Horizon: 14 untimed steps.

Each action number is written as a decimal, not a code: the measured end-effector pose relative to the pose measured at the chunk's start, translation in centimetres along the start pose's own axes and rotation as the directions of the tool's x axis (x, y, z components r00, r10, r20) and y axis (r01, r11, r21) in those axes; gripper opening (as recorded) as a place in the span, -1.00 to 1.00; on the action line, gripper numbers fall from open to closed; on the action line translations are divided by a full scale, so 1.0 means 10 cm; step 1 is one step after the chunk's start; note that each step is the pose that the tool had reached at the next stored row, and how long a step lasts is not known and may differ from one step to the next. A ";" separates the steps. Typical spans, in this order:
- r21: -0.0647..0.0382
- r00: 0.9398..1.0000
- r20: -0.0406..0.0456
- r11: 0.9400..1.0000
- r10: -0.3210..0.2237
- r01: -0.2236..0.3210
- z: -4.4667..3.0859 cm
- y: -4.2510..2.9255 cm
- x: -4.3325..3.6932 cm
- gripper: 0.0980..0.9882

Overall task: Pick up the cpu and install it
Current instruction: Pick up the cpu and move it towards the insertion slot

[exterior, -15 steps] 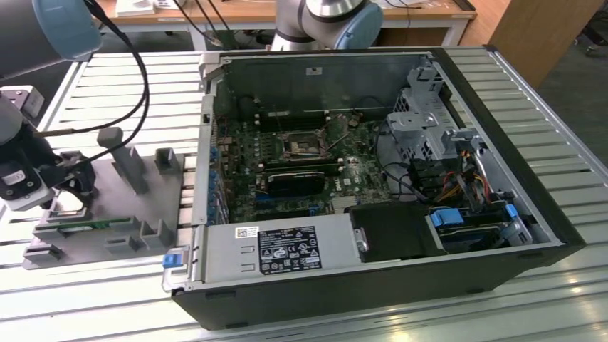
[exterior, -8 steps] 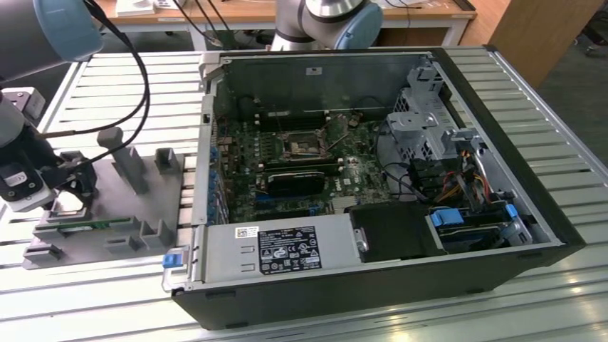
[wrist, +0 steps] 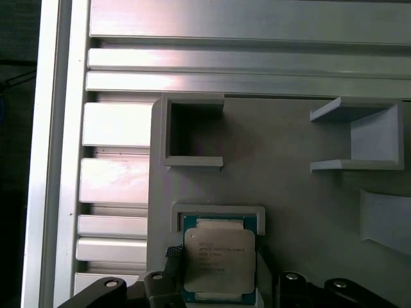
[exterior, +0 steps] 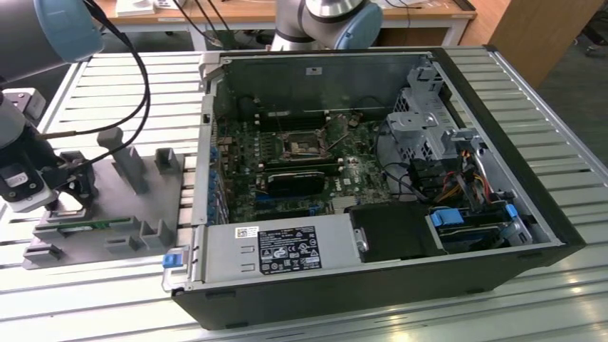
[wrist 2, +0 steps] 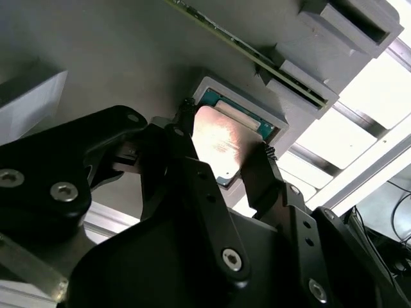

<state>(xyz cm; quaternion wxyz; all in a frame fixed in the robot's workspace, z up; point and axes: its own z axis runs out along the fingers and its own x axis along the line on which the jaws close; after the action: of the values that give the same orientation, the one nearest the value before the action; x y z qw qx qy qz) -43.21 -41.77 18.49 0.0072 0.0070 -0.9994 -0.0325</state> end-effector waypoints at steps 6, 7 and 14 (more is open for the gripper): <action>0.000 1.000 0.000 1.000 0.000 0.000 -0.046 0.003 0.001 -0.02; 0.000 1.000 0.000 1.000 0.000 0.000 -0.060 0.004 0.001 -0.02; 0.000 1.000 0.000 1.000 0.000 0.000 -0.223 0.015 0.003 -0.02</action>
<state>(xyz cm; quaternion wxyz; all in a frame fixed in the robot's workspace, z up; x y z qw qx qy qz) -43.22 -41.77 20.72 0.0071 0.0070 -0.9994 -0.0325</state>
